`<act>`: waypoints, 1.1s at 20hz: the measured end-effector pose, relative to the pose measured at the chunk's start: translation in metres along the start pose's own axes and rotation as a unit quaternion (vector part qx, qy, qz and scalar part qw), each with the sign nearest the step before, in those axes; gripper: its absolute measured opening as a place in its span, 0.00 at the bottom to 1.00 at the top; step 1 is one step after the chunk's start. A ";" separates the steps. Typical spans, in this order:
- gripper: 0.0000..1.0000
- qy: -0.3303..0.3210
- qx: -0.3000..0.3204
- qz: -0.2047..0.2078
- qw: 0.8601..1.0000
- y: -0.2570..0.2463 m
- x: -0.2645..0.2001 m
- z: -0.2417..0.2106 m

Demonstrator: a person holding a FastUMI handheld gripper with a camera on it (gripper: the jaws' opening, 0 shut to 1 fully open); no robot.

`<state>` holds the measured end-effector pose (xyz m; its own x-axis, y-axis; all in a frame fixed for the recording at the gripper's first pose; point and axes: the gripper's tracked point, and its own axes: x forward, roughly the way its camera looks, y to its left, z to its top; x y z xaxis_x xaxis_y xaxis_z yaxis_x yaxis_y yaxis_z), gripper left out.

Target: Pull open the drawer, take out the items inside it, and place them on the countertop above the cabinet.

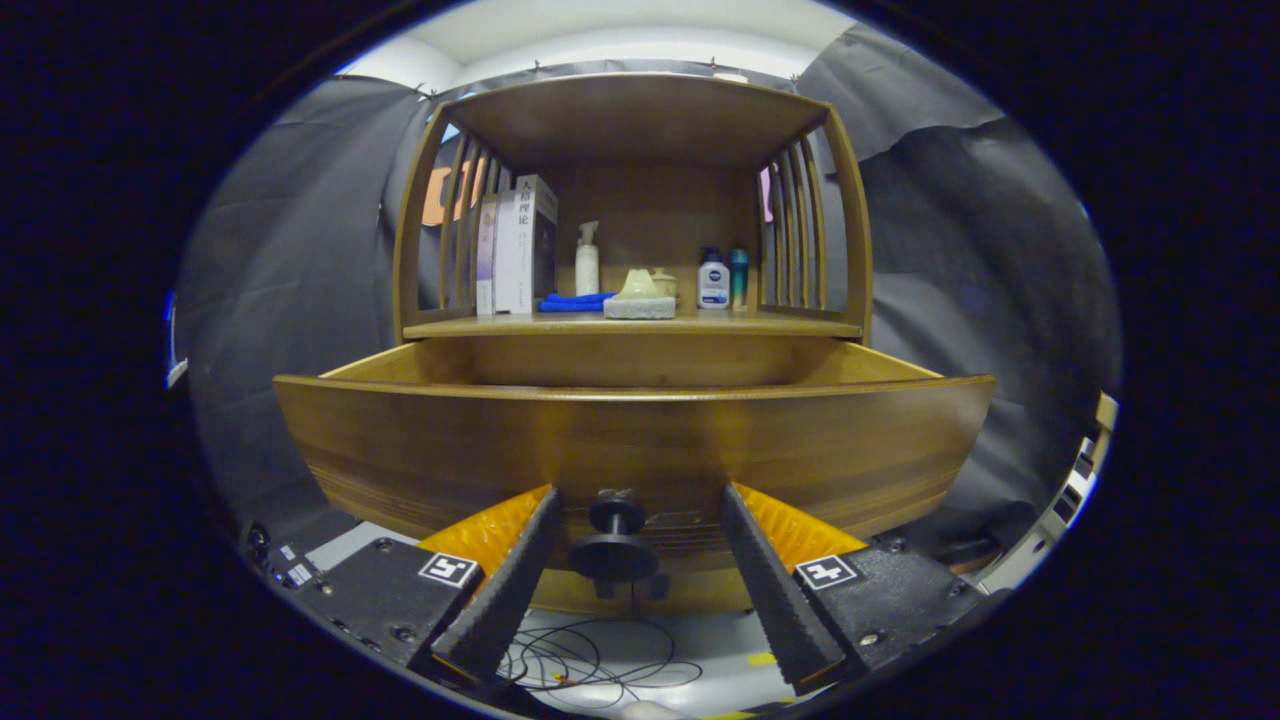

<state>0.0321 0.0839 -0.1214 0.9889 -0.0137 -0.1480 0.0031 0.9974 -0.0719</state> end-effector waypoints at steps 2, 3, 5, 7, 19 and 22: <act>1.00 0.001 0.003 0.004 1.000 0.002 0.000 0.001; 1.00 0.000 0.005 0.007 1.000 0.003 -0.001 0.001; 1.00 -0.002 0.004 0.010 1.000 0.005 -0.002 0.001; 1.00 -0.007 -0.003 0.011 1.000 0.008 -0.001 0.003; 0.99 -0.009 0.004 -0.002 1.000 0.011 0.000 0.005; 0.99 -0.004 0.001 -0.001 1.000 0.012 0.005 0.007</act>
<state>0.0383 0.0958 -0.1163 0.9901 -0.0159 -0.1394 0.0062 0.9975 -0.0699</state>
